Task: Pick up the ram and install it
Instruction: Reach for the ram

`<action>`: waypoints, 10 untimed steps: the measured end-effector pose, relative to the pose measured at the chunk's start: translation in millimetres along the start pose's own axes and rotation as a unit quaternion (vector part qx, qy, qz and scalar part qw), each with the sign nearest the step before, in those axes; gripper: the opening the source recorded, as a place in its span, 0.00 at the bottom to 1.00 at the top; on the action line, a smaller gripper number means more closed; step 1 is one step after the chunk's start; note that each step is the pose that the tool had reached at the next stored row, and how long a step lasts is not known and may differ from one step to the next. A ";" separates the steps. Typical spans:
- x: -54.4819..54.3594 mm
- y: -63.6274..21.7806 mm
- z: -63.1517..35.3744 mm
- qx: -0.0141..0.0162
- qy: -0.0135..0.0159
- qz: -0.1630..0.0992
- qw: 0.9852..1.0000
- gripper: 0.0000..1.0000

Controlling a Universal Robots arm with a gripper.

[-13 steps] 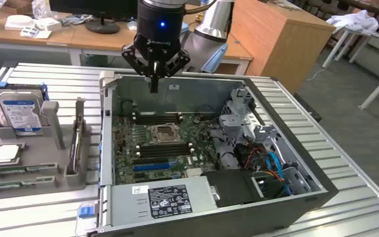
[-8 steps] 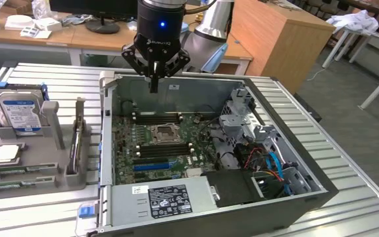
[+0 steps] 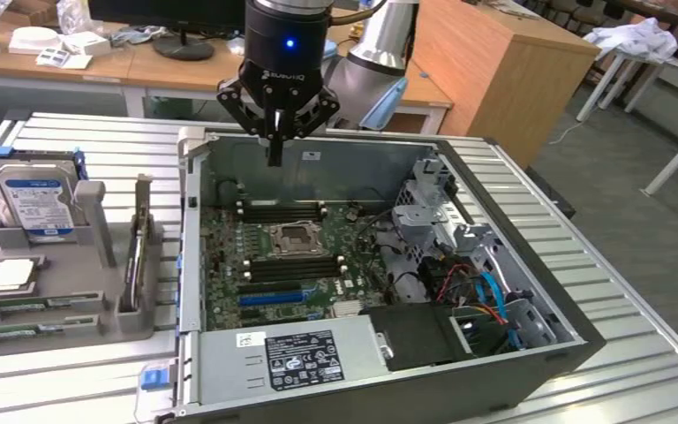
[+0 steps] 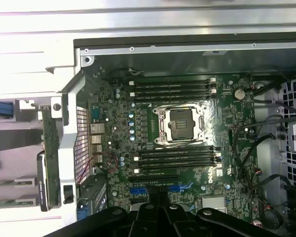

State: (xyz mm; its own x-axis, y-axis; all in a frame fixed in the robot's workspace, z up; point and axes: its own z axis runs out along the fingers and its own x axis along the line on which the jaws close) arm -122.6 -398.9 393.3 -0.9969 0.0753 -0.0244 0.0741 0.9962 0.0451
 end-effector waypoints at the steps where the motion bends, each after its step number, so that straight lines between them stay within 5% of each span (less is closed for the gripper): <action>1: 0.4 0.0 0.0 0.000 0.000 0.000 1.000 0.11; 10: 31.2 -5.2 -1.0 0.000 -0.002 0.000 1.000 0.11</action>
State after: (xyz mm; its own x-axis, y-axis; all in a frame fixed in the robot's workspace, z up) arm -154.1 -401.8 393.3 -0.9968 0.0753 -0.0277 0.0740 0.9962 0.0454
